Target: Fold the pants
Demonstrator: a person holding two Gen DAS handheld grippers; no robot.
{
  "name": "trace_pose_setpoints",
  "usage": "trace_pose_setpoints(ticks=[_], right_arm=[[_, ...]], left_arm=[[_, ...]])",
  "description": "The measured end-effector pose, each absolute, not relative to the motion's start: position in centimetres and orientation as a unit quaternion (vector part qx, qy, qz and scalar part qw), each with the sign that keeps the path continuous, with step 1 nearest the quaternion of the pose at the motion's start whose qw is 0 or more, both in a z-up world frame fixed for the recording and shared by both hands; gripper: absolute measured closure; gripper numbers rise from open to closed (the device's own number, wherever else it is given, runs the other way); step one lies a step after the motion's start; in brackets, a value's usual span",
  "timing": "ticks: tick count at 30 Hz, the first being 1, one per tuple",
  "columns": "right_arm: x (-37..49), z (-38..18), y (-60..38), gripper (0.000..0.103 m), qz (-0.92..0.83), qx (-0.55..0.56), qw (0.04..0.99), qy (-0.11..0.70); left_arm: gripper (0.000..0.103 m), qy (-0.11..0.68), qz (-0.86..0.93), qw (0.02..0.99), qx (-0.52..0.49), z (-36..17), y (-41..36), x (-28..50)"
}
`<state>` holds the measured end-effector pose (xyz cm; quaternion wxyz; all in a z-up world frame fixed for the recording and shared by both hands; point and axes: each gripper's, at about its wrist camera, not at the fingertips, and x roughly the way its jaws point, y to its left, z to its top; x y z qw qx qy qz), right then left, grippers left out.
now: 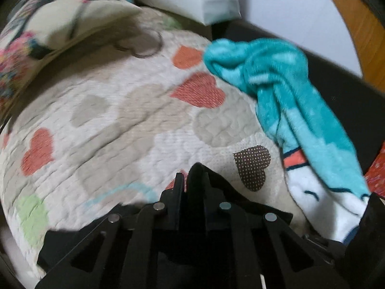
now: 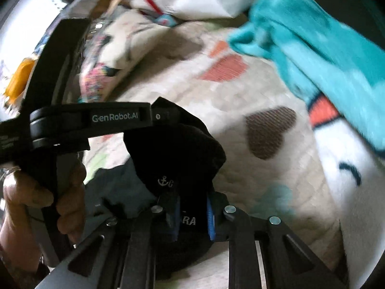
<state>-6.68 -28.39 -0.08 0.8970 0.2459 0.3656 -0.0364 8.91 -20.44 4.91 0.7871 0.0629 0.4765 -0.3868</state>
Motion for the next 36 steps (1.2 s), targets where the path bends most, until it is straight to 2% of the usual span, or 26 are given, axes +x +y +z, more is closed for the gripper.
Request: trace_pose_setpoints(ticks=[7, 11, 20, 25, 30, 31, 32, 33, 36], right_arm=[[-7.7, 4.3, -22.2, 0.084, 0.039, 0.164, 0.925, 0.341], [-7.7, 5.3, -17.6, 0.084, 0.084, 0.112, 0.928, 0.346], [-6.6, 2.3, -7.2, 0.085, 0.145, -0.016, 0.91, 0.389], [-6.1, 0.0, -3.0, 0.085, 0.149, -0.075, 0.9, 0.402], [-6.2, -1.9, 0.0, 0.07, 0.148, -0.115, 0.895, 0.405], [-6.4, -2.3, 0.4, 0.061, 0.155, -0.114, 0.892, 0.409], [-6.6, -2.6, 0.8, 0.051, 0.16, -0.116, 0.89, 0.411], [-7.0, -2.6, 1.3, 0.049, 0.166, -0.12, 0.888, 0.411], [-8.4, -2.9, 2.6, 0.046, 0.191, -0.138, 0.881, 0.409]], left_arm=[[0.091, 0.457, -0.372, 0.807, -0.045, 8.1, -11.2, 8.4], [0.091, 0.446, -0.352, 0.817, -0.097, 8.2, -5.5, 7.9], [0.091, 0.461, -0.3, 0.803, -0.23, 2.4, 5.7, 7.1], [0.091, 0.47, -0.267, 0.802, -0.253, 0.0, 8.7, 7.1], [0.088, 0.498, -0.207, 0.794, -0.279, -2.4, 11.2, 7.5], [0.086, 0.507, -0.195, 0.789, -0.287, -3.0, 11.7, 7.5], [0.079, 0.518, -0.182, 0.782, -0.296, -3.5, 12.2, 7.6], [0.073, 0.526, -0.171, 0.775, -0.305, -4.0, 12.7, 7.6], [0.071, 0.531, -0.151, 0.773, -0.314, -4.1, 13.9, 7.5]])
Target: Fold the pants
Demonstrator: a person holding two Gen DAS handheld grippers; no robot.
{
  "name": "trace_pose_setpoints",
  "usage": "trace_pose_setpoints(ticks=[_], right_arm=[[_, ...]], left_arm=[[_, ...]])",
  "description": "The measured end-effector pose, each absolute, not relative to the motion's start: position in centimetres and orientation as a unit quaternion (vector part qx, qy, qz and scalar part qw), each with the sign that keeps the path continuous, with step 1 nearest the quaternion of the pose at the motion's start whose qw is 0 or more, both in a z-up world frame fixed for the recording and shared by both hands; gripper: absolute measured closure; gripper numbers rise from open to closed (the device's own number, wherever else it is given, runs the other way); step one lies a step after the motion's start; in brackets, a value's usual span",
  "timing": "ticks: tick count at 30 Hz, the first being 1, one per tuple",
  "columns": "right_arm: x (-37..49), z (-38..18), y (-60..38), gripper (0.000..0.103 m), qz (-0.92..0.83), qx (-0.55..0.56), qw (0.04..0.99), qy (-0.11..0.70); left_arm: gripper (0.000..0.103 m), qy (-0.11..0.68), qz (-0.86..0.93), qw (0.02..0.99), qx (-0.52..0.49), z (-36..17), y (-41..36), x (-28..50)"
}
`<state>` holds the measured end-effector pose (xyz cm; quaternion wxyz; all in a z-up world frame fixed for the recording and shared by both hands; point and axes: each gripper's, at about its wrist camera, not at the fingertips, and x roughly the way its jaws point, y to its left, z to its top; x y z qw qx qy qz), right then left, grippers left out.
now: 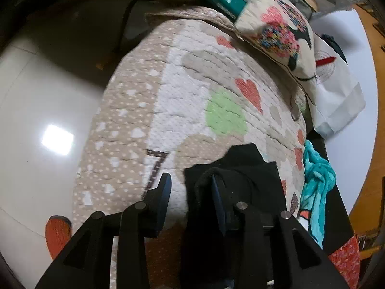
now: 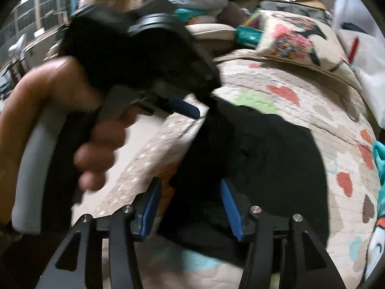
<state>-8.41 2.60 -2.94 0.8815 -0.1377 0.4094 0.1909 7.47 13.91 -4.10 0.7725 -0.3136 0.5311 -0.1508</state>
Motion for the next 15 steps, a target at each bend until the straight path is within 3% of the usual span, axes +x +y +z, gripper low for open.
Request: trace_pose_setpoints(ticks=[8, 15], right_arm=[[-11.5, -1.5, 0.2, 0.043, 0.21, -0.141, 0.876, 0.41], [-10.0, 3.3, -8.3, 0.043, 0.112, -0.034, 0.921, 0.373]], left_arm=[[0.067, 0.501, -0.049, 0.819, -0.274, -1.5, 16.6, 5.9], [0.063, 0.454, -0.089, 0.865, -0.193, 1.0, 12.4, 4.5]])
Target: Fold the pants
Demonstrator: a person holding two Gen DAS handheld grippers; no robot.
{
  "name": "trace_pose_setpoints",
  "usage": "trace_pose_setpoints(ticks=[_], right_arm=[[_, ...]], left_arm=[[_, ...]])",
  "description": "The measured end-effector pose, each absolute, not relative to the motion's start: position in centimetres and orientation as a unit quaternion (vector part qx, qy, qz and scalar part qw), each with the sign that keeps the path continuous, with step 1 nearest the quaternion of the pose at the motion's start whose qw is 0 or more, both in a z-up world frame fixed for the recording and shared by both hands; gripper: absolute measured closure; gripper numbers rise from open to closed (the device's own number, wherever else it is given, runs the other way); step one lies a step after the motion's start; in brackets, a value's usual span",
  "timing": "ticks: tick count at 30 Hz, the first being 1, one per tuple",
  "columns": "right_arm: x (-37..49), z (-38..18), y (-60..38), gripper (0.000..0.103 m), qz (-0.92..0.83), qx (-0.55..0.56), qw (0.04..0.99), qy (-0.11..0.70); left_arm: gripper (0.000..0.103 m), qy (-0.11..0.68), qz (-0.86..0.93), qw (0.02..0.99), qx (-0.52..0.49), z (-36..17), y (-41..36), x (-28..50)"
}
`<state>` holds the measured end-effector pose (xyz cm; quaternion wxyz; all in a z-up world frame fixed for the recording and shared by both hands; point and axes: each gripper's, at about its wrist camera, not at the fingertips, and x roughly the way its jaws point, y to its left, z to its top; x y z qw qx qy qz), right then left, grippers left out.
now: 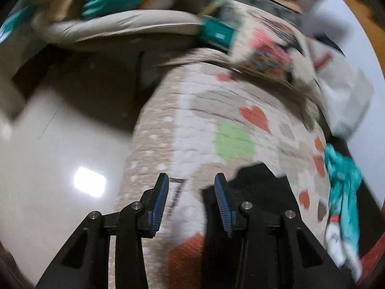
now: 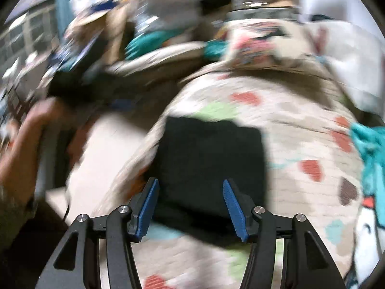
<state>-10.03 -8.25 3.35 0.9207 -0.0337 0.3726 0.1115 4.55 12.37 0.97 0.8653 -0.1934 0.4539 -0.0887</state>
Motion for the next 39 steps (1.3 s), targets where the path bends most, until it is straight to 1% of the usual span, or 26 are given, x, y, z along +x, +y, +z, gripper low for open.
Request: trace_pose_setpoints(ticks=[3, 4, 5, 6, 7, 9, 10, 12, 16, 24, 28, 30, 32, 35, 39], right_arm=[[-7.6, 3.0, -10.8, 0.044, 0.076, 0.019, 0.919, 0.386], [-6.7, 2.2, -11.5, 0.048, 0.074, 0.041, 0.912, 0.4], [-6.2, 1.6, -11.8, 0.053, 0.074, 0.053, 0.906, 0.413], [-5.8, 0.7, -11.7, 0.054, 0.076, 0.066, 0.897, 0.431], [-5.7, -0.3, -11.8, 0.054, 0.08, 0.075, 0.888, 0.447], [-6.4, -1.0, -11.3, 0.054, 0.076, 0.053, 0.889, 0.448], [-7.0, -1.1, -11.1, 0.054, 0.077, 0.038, 0.892, 0.443], [-8.2, -1.2, -11.0, 0.053, 0.079, 0.023, 0.894, 0.44], [-8.6, -1.1, -11.7, 0.048, 0.082, 0.022, 0.889, 0.449], [-9.4, 0.6, -13.7, 0.048, 0.078, 0.039, 0.887, 0.454], [-8.1, 2.3, -14.4, 0.047, 0.076, 0.038, 0.886, 0.455], [-7.3, 2.9, -14.6, 0.045, 0.075, 0.038, 0.886, 0.457], [-6.8, 3.4, -14.9, 0.042, 0.074, 0.045, 0.891, 0.445], [-7.2, 3.0, -15.7, 0.037, 0.068, 0.069, 0.9, 0.426], [-8.3, 0.8, -16.3, 0.037, 0.046, 0.056, 0.898, 0.434]], left_arm=[[0.061, 0.469, -0.109, 0.866, -0.137, 0.2, 9.1, 4.5], [0.06, 0.483, -0.101, 0.863, -0.112, -0.6, 8.3, 4.7], [0.056, 0.491, -0.091, 0.861, -0.094, -1.2, 7.9, 4.8], [0.052, 0.501, -0.078, 0.859, -0.077, -1.9, 7.6, 5.1], [0.051, 0.509, -0.064, 0.856, -0.065, -2.5, 7.7, 5.2], [0.041, 0.518, -0.058, 0.85, -0.072, -3.1, 8.2, 5.5], [0.04, 0.521, -0.056, 0.848, -0.085, -3.2, 8.7, 5.6], [0.04, 0.522, -0.054, 0.846, -0.094, -3.2, 9.2, 5.6], [0.04, 0.515, -0.048, 0.849, -0.105, -3.0, 10.0, 4.9], [0.04, 0.466, -0.005, 0.877, -0.117, -1.9, 11.8, 0.9], [0.04, 0.41, 0.002, 0.909, -0.073, -0.3, 10.2, -3.1], [0.04, 0.385, 0.006, 0.921, -0.058, 0.2, 9.1, -5.1], [0.039, 0.375, 0.01, 0.925, -0.051, 0.1, 8.3, -6.6], [0.039, 0.387, 0.012, 0.921, -0.045, -0.8, 7.4, -8.0], [0.039, 0.406, 0.016, 0.913, -0.048, -1.3, 6.6, -9.2]])
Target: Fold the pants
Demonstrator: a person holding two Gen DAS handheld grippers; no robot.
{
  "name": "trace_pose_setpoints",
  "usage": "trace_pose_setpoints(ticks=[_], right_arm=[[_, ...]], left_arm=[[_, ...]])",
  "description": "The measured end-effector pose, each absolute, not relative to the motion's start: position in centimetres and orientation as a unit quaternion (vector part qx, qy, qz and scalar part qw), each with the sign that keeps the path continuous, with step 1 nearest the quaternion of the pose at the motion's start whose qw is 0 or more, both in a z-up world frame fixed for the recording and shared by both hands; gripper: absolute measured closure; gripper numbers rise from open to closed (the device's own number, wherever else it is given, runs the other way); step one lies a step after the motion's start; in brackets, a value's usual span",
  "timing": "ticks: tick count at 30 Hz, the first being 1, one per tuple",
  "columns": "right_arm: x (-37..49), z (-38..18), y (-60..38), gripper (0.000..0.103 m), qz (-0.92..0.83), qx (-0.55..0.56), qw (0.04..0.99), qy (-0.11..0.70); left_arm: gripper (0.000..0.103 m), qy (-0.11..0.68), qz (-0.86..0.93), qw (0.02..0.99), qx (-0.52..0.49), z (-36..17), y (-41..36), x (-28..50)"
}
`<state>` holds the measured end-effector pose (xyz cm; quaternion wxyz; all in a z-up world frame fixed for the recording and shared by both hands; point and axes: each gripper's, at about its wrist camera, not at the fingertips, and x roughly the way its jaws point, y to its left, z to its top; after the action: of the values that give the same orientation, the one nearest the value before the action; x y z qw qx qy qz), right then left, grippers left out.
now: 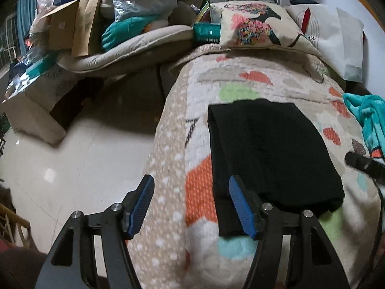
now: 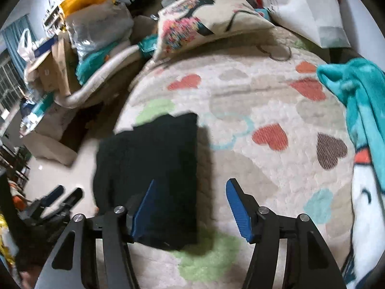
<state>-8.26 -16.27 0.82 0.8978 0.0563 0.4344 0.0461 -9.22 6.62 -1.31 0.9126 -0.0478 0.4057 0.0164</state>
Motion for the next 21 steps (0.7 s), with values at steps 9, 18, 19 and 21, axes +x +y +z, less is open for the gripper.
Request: trace_pose_setpoints(ticks=[9, 18, 19, 21], right_arm=[[-9.6, 1.0, -16.0, 0.037, 0.041, 0.058, 0.908, 0.413], [-10.6, 0.5, -15.6, 0.036, 0.035, 0.062, 0.907, 0.414], [-10.8, 0.5, -15.6, 0.036, 0.034, 0.062, 0.908, 0.413], [-11.1, 0.5, -15.5, 0.036, 0.035, 0.061, 0.909, 0.412]], left_arm=[[0.039, 0.398, -0.002, 0.917, -0.028, 0.0, 4.5, -11.4], [0.039, 0.4, -0.011, 0.915, -0.045, 1.7, 4.4, -12.7], [0.039, 0.399, -0.012, 0.916, -0.045, 1.8, 4.4, -12.8], [0.039, 0.394, -0.012, 0.918, -0.042, 2.3, 4.3, -13.1]])
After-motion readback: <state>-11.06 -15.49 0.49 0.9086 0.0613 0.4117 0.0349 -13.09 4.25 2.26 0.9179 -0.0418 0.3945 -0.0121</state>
